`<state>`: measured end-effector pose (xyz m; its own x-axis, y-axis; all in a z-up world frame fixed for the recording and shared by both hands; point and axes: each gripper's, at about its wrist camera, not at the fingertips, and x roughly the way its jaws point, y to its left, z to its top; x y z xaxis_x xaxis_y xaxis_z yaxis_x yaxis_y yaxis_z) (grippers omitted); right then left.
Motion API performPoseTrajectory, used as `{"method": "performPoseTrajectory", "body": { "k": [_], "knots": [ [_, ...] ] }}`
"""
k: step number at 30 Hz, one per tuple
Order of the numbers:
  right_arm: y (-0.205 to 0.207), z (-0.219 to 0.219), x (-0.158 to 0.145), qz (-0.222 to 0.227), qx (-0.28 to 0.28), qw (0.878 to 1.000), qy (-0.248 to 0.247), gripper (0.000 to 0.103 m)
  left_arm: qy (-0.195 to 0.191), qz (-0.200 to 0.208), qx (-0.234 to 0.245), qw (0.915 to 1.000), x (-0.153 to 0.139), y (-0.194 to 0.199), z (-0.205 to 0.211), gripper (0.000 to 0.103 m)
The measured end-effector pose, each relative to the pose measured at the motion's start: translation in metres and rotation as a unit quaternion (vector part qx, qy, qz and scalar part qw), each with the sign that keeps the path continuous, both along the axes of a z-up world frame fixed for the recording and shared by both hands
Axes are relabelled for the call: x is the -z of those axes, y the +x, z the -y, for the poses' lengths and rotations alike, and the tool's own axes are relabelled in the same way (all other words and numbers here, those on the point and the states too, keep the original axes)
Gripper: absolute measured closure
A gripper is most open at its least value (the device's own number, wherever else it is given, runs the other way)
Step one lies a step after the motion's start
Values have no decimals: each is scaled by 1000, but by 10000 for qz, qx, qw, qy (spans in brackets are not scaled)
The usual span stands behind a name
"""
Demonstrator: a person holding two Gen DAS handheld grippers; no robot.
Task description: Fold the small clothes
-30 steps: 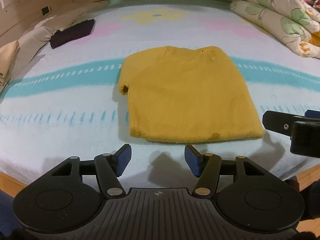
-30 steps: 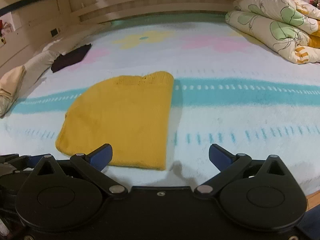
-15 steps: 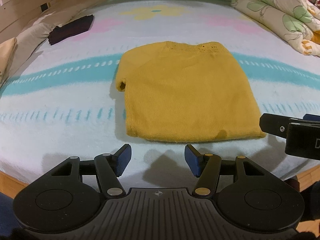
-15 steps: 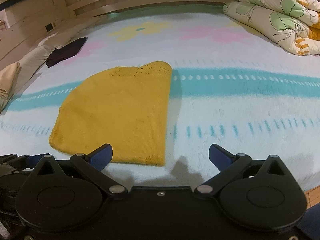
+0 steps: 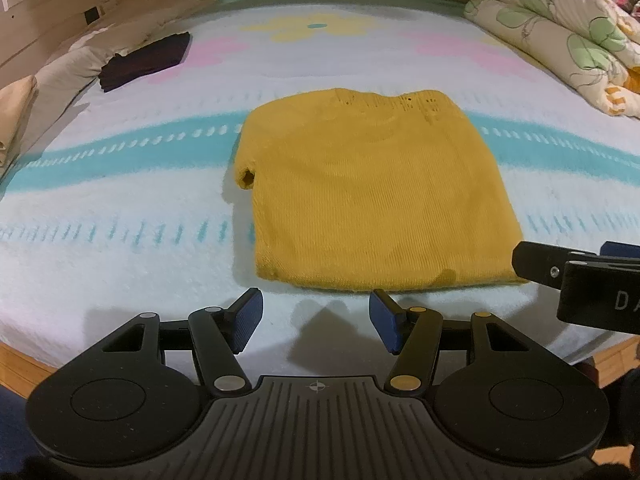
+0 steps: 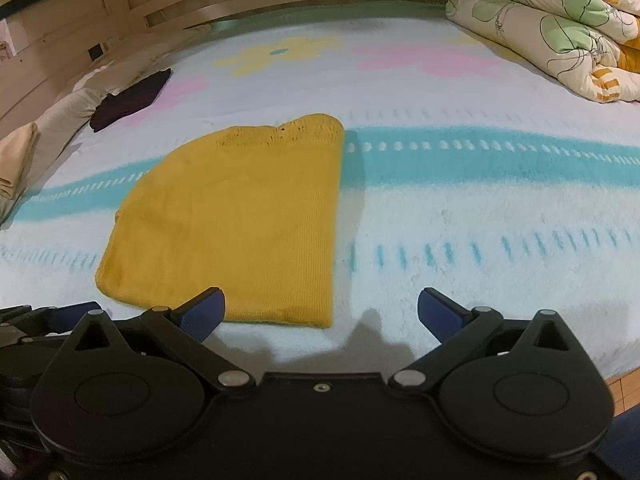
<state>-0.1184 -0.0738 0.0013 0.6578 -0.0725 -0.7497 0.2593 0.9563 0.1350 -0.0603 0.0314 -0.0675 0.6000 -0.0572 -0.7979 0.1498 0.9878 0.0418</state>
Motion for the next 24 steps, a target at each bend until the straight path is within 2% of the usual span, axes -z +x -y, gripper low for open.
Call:
{"method": "performPoseTrajectory", "body": {
  "k": [24],
  "knots": [
    [2, 1, 4, -93, 7, 9999, 84, 1, -62, 37, -10, 10000, -3, 1, 1, 46]
  ]
}}
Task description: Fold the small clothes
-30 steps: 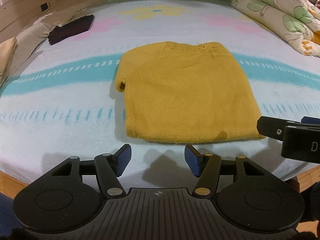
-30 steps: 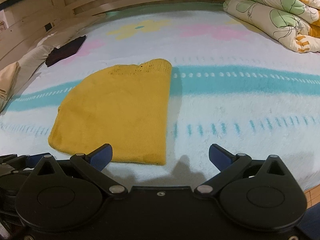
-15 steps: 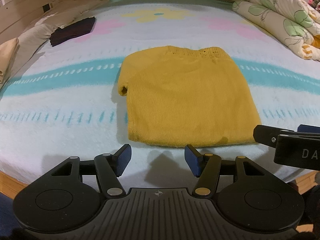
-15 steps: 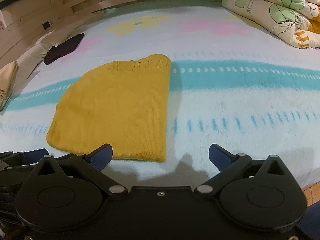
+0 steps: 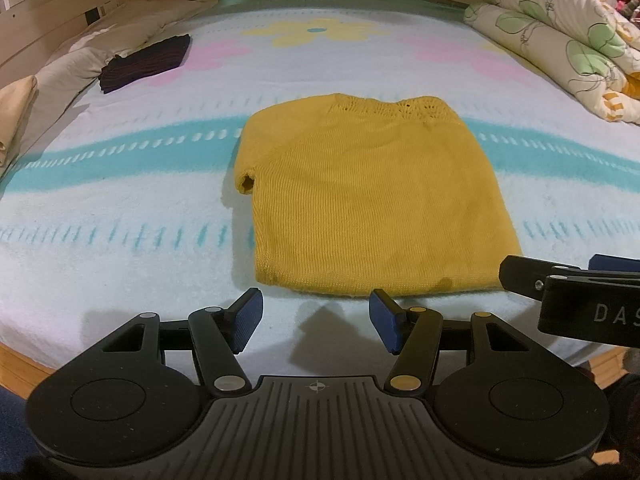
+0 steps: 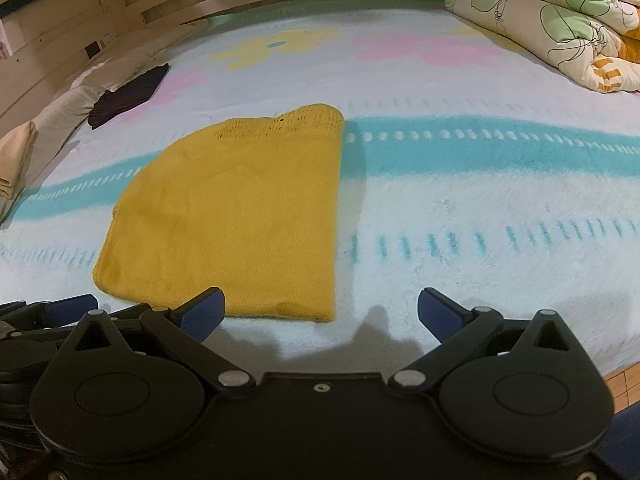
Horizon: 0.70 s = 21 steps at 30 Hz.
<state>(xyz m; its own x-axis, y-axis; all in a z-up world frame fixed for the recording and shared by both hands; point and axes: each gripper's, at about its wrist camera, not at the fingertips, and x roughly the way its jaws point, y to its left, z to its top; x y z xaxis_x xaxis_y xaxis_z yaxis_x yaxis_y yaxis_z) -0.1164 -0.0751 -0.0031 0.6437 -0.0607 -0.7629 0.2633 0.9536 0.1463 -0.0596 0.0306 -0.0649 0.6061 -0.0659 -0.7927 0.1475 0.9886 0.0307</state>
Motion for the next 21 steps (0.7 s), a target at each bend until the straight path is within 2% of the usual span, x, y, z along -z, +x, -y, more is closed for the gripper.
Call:
{"method": "performPoseTrajectory", "body": {
  "k": [21],
  "knots": [
    [0, -1, 1, -3, -35, 10000, 44, 1, -4, 0, 1, 10000, 0, 0, 0, 46]
  ]
}}
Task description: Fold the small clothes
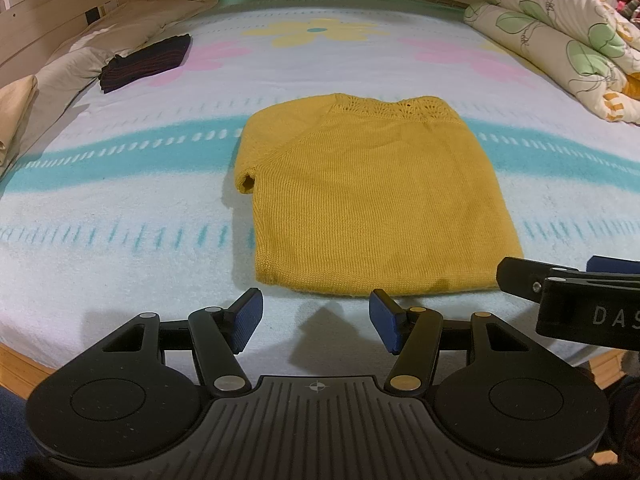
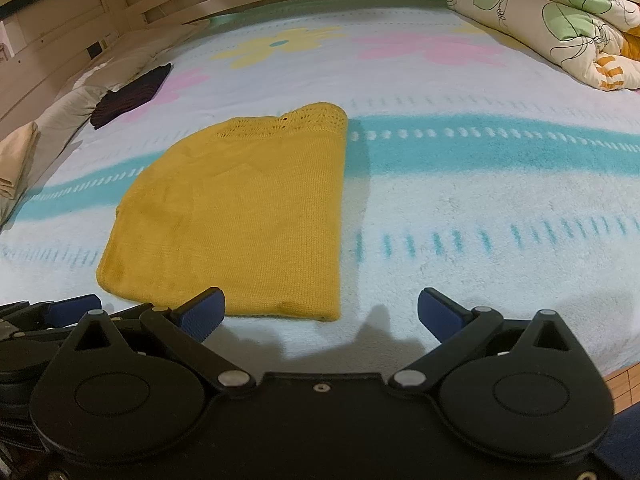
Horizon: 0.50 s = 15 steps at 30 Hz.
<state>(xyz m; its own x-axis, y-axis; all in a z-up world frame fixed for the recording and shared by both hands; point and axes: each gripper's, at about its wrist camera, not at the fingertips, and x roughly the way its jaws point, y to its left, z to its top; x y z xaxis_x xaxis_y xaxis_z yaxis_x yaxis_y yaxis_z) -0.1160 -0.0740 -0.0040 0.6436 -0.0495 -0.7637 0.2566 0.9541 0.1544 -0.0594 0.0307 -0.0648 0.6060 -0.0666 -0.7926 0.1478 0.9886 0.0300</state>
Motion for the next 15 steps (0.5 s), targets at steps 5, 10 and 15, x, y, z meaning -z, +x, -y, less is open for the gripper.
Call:
{"method": "performPoseTrajectory", "body": {
  "k": [5, 10, 15],
  "knots": [
    [1, 0, 1, -21, -14, 10000, 8, 1, -26, 7, 1, 10000, 0, 0, 0, 46],
    [1, 0, 1, -25, -22, 10000, 15, 1, -43, 79, -7, 10000, 0, 0, 0, 46],
    [2, -1, 2, -37, -28, 10000, 42, 1, -46, 40, -5, 10000, 0, 1, 2, 46]
  ]
}}
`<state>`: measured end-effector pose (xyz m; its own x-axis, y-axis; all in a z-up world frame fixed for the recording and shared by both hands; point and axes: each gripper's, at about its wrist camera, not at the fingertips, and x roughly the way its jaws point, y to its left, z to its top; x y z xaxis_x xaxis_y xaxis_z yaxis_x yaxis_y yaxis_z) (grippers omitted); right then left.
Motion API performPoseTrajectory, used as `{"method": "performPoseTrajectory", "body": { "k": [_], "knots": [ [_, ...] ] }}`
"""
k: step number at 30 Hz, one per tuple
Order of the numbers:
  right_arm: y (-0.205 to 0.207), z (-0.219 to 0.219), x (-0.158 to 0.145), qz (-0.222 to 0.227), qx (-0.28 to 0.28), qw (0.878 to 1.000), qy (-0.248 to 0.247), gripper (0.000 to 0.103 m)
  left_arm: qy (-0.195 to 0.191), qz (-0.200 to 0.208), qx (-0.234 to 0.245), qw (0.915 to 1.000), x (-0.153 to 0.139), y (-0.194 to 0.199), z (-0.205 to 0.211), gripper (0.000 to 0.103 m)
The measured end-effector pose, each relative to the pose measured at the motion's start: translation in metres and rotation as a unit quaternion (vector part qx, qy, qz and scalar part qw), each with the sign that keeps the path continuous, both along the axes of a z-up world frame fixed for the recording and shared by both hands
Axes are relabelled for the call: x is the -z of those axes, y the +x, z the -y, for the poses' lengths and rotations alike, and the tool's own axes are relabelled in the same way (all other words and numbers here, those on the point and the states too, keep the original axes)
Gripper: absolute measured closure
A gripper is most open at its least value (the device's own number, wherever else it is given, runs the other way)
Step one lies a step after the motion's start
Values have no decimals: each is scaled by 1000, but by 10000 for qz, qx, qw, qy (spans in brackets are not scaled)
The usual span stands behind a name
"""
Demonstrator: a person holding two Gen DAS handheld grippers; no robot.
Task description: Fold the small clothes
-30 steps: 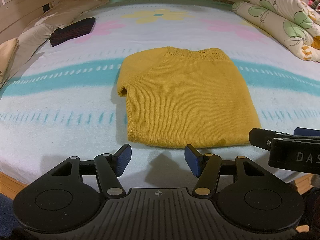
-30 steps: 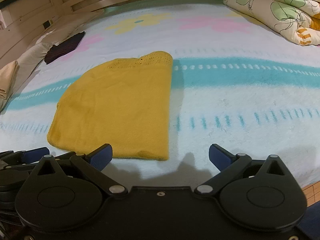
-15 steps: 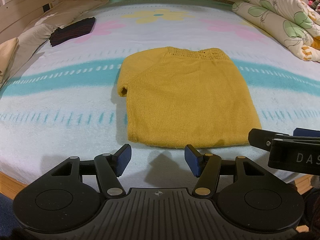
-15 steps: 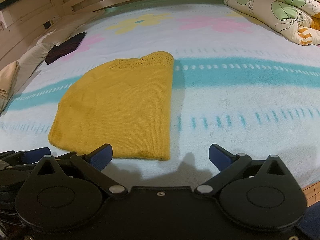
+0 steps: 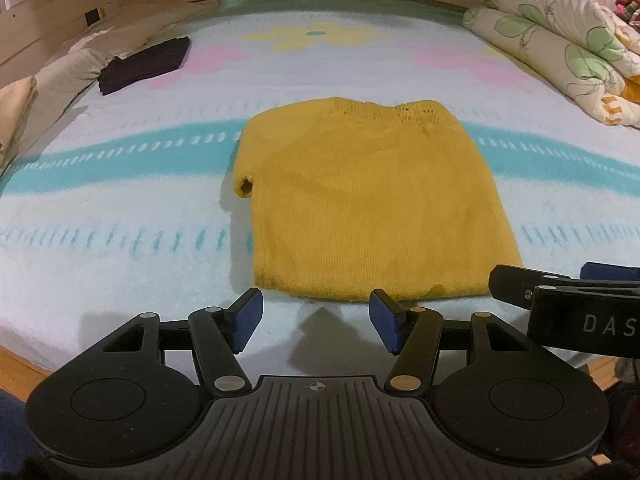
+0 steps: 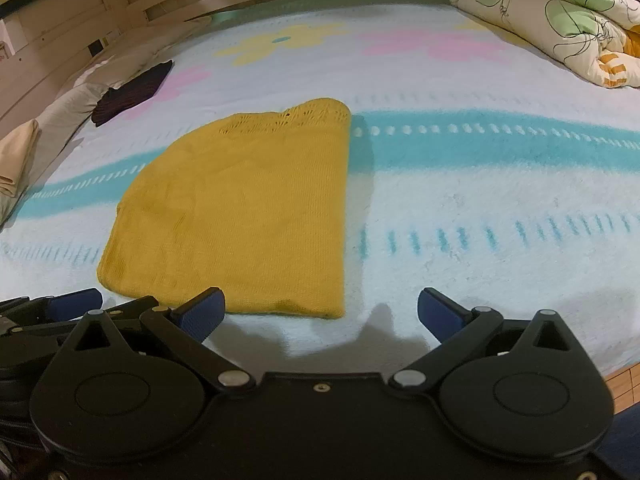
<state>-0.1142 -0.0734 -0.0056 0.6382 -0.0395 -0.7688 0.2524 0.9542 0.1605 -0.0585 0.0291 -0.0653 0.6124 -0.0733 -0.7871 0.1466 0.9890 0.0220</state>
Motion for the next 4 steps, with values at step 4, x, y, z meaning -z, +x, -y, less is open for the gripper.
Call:
{"method": "performPoseTrajectory", "body": {
  "k": [4],
  "knots": [
    [0, 0, 1, -1, -3, 10000, 21, 1, -14, 1, -9, 10000, 0, 1, 1, 46]
  ]
}}
